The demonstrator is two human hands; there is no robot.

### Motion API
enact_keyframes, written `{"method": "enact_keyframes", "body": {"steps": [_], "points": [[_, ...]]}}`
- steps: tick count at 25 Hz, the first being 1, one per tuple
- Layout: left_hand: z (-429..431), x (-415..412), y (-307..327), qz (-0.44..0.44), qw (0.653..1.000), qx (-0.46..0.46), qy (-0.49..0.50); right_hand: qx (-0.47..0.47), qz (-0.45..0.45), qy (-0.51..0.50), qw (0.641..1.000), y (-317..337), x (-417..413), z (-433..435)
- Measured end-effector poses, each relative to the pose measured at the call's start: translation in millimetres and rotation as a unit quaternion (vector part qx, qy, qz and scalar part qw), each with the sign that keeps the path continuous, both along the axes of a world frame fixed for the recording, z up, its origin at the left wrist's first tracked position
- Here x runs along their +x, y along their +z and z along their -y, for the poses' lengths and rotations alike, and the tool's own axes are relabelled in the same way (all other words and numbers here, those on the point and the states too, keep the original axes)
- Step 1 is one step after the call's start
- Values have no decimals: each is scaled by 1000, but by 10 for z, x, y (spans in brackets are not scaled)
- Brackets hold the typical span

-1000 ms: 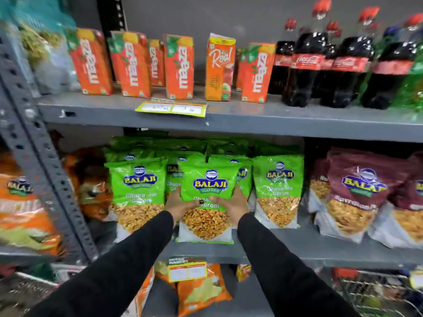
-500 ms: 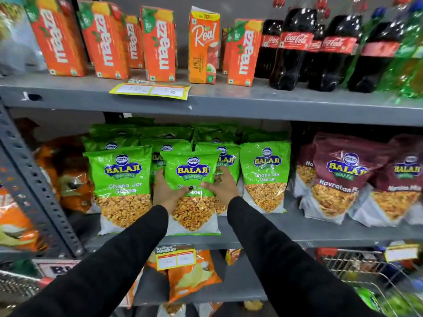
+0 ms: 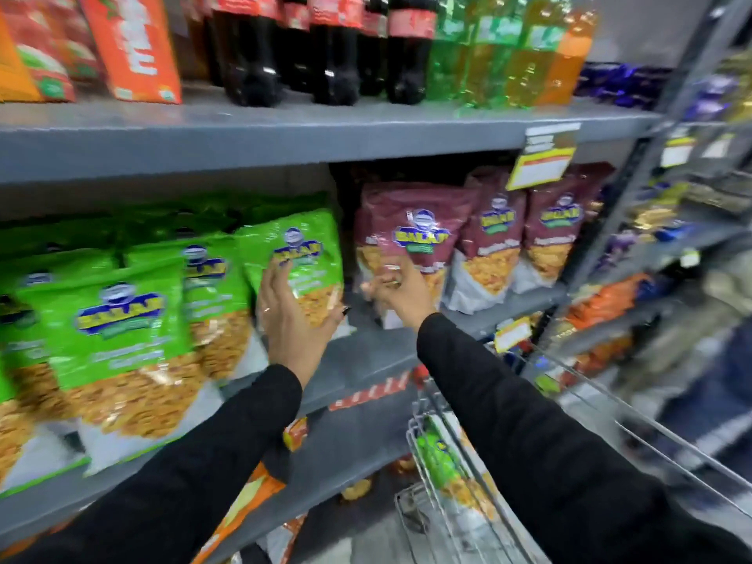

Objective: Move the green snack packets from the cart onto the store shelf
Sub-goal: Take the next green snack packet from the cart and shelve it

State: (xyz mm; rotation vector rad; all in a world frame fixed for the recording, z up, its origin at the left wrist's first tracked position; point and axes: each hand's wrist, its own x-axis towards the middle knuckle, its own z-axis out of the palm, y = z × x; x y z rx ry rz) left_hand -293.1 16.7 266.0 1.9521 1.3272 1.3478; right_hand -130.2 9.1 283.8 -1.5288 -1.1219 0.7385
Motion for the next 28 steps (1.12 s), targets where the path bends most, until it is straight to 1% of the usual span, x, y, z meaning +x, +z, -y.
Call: {"method": "enact_keyframes", "body": {"steps": [2, 3, 5, 8, 10, 12, 14, 16, 18, 19, 20, 21, 22, 24, 26, 28], "points": [[120, 606, -134, 14, 991, -61, -117, -17, -13, -47, 999, -168, 609, 216], [188, 901, -229, 16, 980, -110, -168, -26, -19, -65, 997, -283, 889, 341], [275, 1463, -466, 11, 947, -221, -233, -54, -36, -104, 992, -601, 1355, 548], [387, 2240, -899, 6, 888, -364, -281, -95, -72, -185, 975, -1377, 2014, 748], [465, 2654, -1282, -48, 858, -431, -275, -136, -119, -216, 960, -1879, 2310, 890], [429, 2897, -1735, -117, 834, -486, -235, -185, -191, -254, 930, -2302, 2414, 1064], [309, 3173, -2288, -193, 812, -500, -233, -216, -261, -297, 893, -2848, 2513, 1221], [209, 3354, -2655, -273, 793, -497, -225, -262, -310, -318, 857, -3468, 2582, 1267], [126, 3470, -2896, -370, 786, -439, -227, -269, -348, -327, 836, -3914, 2607, 1264], [87, 3542, -2994, -406, 785, -403, -239, -272, -366, -336, 824, -4017, 2619, 1249], [35, 3619, -3090, -426, 783, -376, -253, -277, -387, -346, 808, -4109, 2631, 1213], [-3, 3686, -3216, -441, 775, -369, -262, -278, -411, -360, 790, -4161, 2627, 1203], [-36, 3742, -3330, -455, 768, -364, -266, -267, -427, -373, 780, -4222, 2635, 1171], [-68, 3797, -3516, -482, 750, -366, -266, -254, -449, -385, 765, -4344, 2650, 1093], [-59, 3820, -3656, -509, 736, -363, -260, -235, -466, -385, 761, -4397, 2644, 1024], [-51, 3856, -3716, -522, 735, -356, -247, -220, -482, -395, 750, -4456, 2652, 984]]}}
